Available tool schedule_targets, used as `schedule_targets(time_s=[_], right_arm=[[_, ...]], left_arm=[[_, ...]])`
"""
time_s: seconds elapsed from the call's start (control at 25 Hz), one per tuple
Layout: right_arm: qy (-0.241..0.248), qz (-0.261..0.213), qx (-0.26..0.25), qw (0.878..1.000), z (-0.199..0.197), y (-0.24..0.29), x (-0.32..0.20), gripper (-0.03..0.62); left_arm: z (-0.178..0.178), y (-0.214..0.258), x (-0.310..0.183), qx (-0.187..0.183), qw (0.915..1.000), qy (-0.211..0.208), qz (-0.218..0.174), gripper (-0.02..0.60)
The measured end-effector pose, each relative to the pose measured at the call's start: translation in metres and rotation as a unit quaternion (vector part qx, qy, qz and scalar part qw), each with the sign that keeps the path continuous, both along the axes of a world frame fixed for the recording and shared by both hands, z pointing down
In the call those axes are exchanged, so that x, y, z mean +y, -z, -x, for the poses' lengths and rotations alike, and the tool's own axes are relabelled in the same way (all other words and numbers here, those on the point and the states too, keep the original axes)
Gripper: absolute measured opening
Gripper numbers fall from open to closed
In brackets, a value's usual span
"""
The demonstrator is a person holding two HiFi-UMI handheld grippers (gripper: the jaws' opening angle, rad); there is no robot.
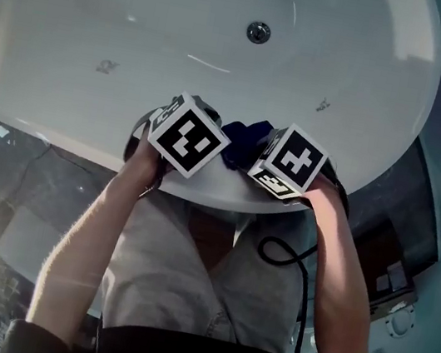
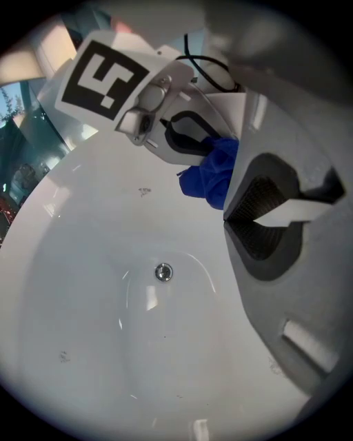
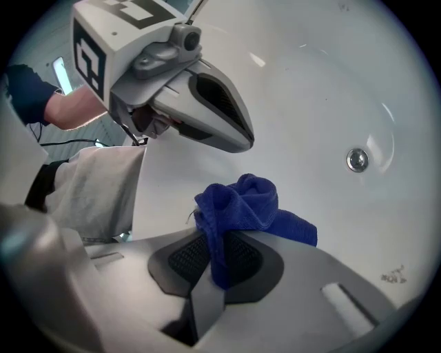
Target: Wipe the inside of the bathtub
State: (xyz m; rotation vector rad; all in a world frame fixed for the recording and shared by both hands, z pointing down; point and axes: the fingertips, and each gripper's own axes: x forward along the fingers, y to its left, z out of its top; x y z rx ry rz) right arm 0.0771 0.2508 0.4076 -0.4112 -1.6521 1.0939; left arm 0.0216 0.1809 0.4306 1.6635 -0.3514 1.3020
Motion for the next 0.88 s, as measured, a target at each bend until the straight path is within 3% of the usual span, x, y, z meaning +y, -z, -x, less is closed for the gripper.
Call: schedule_targets(time_s=[0.16, 0.44, 0.64, 0.88], right_arm=[[-0.015, -0.002, -0.016, 1.0, 0.002, 0.022, 0.003, 0.048], [-0.024, -0.004, -0.026, 0.999, 0.0, 0.051, 0.01, 0.048], [-0.029, -0.004, -0.04, 0.999, 0.001, 0.068, 0.015, 0.048], [-0.032, 0.002, -0.045, 0.998, -0.001, 0.066, 0.011, 0.048]], left_arm=[[-0.013, 0.003, -0.009, 0.031, 0.9993, 0.004, -0.021, 0.005], [-0.007, 0.012, -0.003, 0.032, 0.9992, -0.007, -0.024, 0.005], [-0.003, 0.019, -0.004, 0.038, 0.999, 0.008, -0.023, 0.005], [0.005, 0.015, 0.0, 0.011, 0.9998, 0.014, -0.009, 0.005]])
